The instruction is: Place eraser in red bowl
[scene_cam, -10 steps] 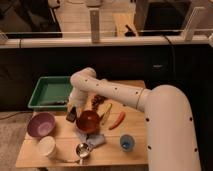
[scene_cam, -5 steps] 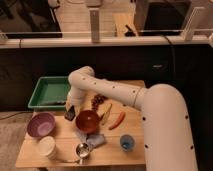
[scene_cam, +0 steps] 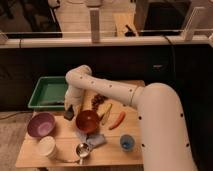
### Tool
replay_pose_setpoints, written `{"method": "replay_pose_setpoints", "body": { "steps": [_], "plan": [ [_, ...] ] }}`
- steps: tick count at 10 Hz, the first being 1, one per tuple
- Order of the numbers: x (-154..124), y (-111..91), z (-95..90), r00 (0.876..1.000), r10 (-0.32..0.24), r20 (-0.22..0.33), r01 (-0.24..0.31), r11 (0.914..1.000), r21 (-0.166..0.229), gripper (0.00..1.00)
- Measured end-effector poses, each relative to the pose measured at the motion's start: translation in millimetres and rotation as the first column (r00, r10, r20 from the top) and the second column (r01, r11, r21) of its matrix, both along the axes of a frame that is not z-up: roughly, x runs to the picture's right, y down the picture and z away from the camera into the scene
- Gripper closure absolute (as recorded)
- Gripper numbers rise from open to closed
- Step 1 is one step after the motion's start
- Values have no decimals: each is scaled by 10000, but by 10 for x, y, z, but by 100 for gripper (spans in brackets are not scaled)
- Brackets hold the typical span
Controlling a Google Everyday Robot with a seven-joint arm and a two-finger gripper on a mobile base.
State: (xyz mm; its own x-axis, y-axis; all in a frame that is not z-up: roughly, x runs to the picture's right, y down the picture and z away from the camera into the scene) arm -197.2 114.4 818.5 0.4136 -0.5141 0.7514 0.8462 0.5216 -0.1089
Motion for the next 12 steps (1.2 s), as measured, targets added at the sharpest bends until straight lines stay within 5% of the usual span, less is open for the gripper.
{"method": "replay_pose_setpoints", "body": {
  "steps": [1, 5, 8, 12],
  "plan": [
    [60, 52, -34, 9996, 267, -72, -267, 9996, 23, 99],
    [455, 771, -492, 9876, 1458, -586, -1458, 9893, 50, 100],
    [879, 1113, -870, 9594, 2787, -430, -2764, 9596, 524, 100],
    [1392, 1022, -1124, 9129, 4065, -358, -4000, 9088, 1191, 100]
  ]
}}
